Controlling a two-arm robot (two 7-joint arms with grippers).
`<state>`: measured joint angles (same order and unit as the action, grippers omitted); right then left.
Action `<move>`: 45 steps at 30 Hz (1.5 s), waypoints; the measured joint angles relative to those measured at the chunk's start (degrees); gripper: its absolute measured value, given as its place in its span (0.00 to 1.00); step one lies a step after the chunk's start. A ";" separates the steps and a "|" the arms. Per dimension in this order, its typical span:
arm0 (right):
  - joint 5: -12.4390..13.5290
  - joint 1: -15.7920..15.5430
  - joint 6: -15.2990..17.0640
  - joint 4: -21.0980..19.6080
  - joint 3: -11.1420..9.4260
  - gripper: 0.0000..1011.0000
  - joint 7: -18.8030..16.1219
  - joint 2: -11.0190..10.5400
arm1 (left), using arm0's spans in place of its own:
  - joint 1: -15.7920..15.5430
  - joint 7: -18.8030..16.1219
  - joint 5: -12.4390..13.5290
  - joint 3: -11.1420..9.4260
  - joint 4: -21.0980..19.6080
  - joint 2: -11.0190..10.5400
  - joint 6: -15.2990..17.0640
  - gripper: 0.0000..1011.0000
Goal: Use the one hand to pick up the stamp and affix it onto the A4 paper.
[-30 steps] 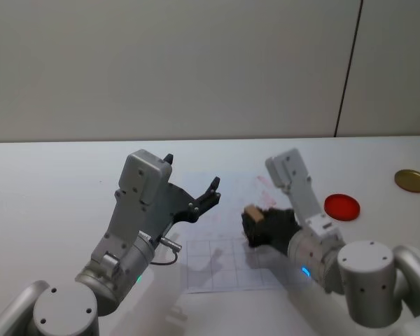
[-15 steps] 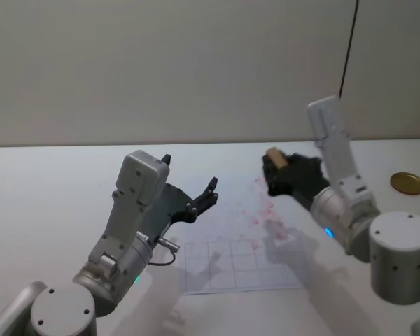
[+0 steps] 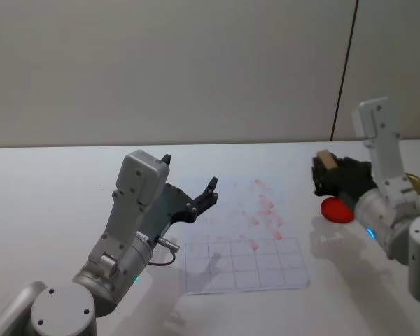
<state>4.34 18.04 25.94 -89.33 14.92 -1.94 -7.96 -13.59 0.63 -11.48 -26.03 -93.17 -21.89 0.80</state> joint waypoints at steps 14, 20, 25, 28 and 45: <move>1.78 1.78 -1.14 9.33 -2.38 0.22 0.29 -0.94 | 0.00 0.00 0.00 0.00 0.00 -0.01 0.00 0.98; 2.02 3.85 -2.95 14.71 -2.80 0.22 -0.88 -0.64 | 0.00 0.00 0.00 0.00 0.00 0.00 0.00 0.98; 1.99 5.74 -4.32 19.05 -2.92 0.22 -1.71 -0.18 | 0.00 0.00 0.00 0.00 0.00 -0.01 0.00 0.98; 1.84 6.55 -4.89 20.86 -2.96 0.22 -2.07 0.02 | 0.00 0.00 0.00 0.00 0.00 0.00 0.00 0.98; 1.00 8.48 -8.11 25.30 -3.18 0.72 -2.87 0.44 | 0.00 0.00 0.00 0.00 0.00 0.00 0.00 0.98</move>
<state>5.33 26.52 17.83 -64.04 11.73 -4.80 -7.52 -13.59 0.63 -11.48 -26.02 -93.18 -21.89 0.80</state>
